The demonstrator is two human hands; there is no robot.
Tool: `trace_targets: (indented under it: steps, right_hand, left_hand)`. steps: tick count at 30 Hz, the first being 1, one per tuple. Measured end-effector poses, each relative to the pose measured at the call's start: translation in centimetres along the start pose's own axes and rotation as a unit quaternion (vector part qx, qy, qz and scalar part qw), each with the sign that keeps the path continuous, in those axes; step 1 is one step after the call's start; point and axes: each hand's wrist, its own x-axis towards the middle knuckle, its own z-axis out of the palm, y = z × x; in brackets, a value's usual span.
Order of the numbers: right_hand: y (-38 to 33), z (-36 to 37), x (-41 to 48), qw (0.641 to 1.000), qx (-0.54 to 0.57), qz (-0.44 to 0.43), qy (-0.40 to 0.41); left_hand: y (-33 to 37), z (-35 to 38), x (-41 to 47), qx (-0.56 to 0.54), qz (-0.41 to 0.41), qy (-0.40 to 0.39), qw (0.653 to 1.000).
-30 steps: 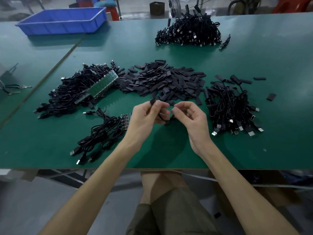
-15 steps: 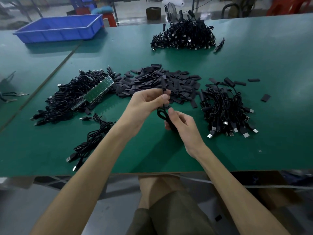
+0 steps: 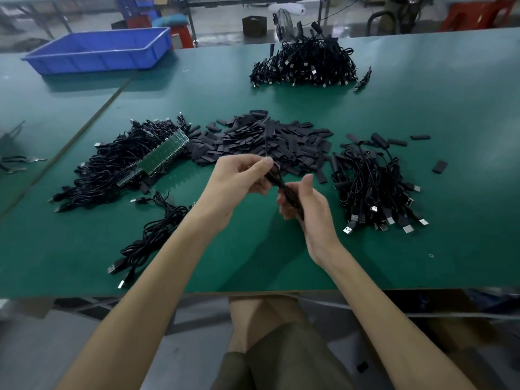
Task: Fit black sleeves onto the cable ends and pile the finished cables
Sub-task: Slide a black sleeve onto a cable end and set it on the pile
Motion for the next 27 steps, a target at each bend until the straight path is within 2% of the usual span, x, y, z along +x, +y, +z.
trace_targets:
  steps: [4,7,10,13,15,18,22,25,27]
  right_hand:
    - [-0.1,-0.3,0.3,0.995,0.093,0.030,0.030]
    - [0.3,-0.5,0.4,0.997,0.073,0.024,0.019]
    - [0.4,-0.2,0.3,1.000,0.023,0.009,0.011]
    - [0.4,0.0,0.3,1.000,0.009,0.012,0.019]
    - [0.5,-0.2,0.3,1.000,0.003,0.009,0.016]
    - [0.4,-0.5,0.1,1.000,-0.006,0.011,0.000]
    - [0.2,-0.4,0.2,0.999,-0.018,0.031,0.019]
    - [0.4,-0.2,0.1,0.998,-0.057,0.008,-0.002]
    - [0.5,-0.2,0.1,0.999,-0.043,-0.001,-0.024]
  left_hand:
    - [3.2,1.0,1.6,-0.004,0.040,-0.009,0.999]
    - [5.5,3.2,3.2,0.001,0.037,-0.077,0.996]
    - [6.4,6.7,5.0,0.043,-0.003,-0.141,0.989]
    - [6.0,10.7,6.4,0.019,-0.081,-0.184,0.979]
    - [5.0,13.1,6.9,0.016,-0.113,-0.186,0.976]
    - [3.2,15.2,6.8,-0.001,-0.116,-0.170,0.979]
    - [1.9,14.6,6.1,-0.040,-0.071,-0.150,0.985]
    - [1.6,12.1,5.8,-0.008,-0.035,-0.109,0.993]
    - [1.5,10.0,5.4,0.025,-0.019,-0.079,0.996]
